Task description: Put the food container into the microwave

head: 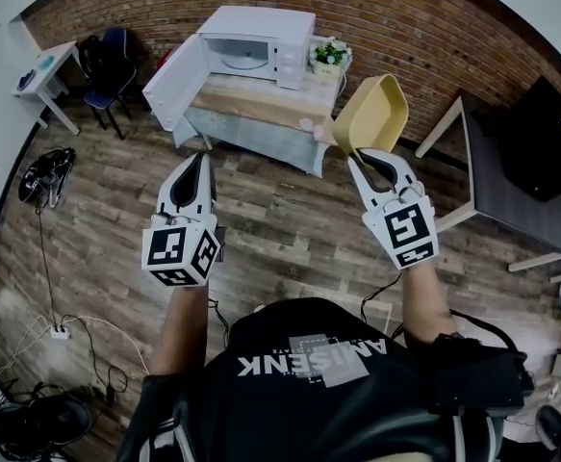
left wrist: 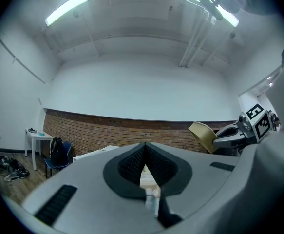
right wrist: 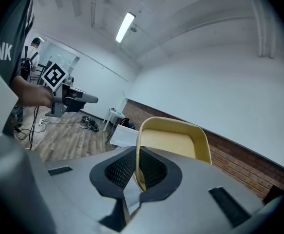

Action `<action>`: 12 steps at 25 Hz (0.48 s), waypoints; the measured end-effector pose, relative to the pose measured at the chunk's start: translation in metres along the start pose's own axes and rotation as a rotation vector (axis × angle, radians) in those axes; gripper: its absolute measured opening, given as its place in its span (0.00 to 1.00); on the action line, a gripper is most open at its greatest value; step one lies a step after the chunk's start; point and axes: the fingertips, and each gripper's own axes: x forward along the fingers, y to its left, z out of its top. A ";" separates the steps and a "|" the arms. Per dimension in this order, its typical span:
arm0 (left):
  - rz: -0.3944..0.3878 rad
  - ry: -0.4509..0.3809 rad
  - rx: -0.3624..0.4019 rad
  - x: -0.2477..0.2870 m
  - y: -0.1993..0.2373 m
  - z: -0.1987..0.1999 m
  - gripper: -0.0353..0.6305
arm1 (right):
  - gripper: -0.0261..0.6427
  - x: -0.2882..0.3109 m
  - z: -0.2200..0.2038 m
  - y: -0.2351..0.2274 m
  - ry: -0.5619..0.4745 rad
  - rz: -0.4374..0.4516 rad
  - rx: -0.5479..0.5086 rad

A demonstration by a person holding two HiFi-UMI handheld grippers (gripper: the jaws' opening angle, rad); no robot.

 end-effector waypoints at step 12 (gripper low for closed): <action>-0.044 0.025 -0.041 -0.019 0.051 -0.020 0.07 | 0.12 0.025 0.016 0.052 0.043 -0.022 -0.016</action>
